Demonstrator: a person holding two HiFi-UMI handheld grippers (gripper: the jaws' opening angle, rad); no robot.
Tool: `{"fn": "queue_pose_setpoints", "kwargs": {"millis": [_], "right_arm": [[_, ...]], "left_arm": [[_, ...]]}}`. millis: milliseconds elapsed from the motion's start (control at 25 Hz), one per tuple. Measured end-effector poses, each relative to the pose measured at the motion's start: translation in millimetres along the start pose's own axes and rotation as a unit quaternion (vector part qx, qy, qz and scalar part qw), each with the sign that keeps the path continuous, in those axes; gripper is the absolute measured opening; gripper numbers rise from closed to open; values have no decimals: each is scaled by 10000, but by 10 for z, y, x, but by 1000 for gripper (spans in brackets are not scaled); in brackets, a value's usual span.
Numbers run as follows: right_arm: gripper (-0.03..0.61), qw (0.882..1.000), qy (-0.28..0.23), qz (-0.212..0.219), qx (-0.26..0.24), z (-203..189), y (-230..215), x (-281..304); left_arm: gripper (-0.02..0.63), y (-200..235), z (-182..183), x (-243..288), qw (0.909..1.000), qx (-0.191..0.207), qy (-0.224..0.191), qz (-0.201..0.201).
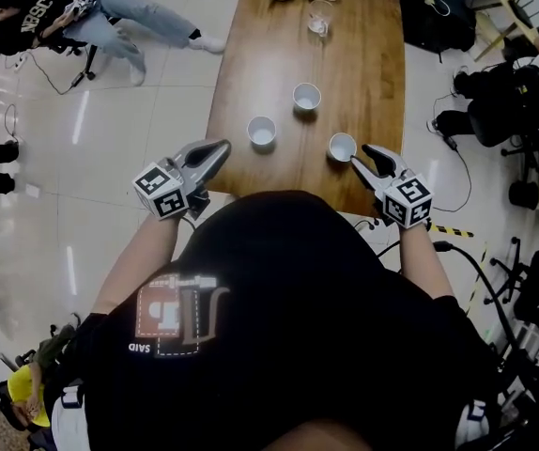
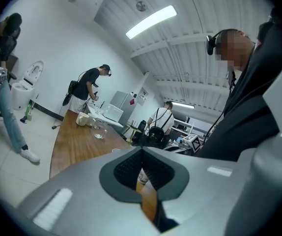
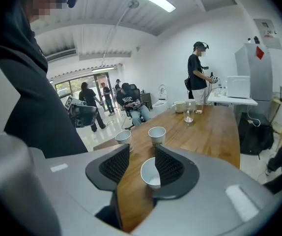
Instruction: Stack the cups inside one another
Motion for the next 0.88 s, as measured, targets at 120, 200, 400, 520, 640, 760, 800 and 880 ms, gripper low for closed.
{"fn": "queue_pose_setpoints", "kwargs": {"millis": [120,200,400,520,640,760,800,880], "right_arm": [[192,9997,115,12,-194,119,17,79],[204,9994,186,13,-281,168,32,128],[255,9972,385,52,-641,218,90,214],[299,9958,484,102,-777,263,103,265],[333,9945,521,103,-898,323,94,322],[354,9941,479,106,-967,400,71,381],[359,9940,482,102,-978,416,61,385],[370,9936,540,90,-990,407,45,364]], "left_arm": [[2,49,62,-32,10000,38,-21,-28],[2,68,106,-35,9999,77,-21,-67],[2,35,116,-49,9998,143,-61,-97],[2,8,146,-70,9998,170,-39,-93],[2,26,146,-98,9999,141,-39,-33],[2,84,122,-122,9998,159,-85,-26],[2,89,119,-131,9998,163,-105,-17],[2,69,114,-158,9998,157,-131,18]]}}
Point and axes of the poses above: the fingertips, and each gripper's own axes: x forward along the fingers, y to its left, z out of its top, the point moved 6 cm from there along -x, backward along the fingers, and after that the axes turned 9 degrees about y, right-handed, at the moved point
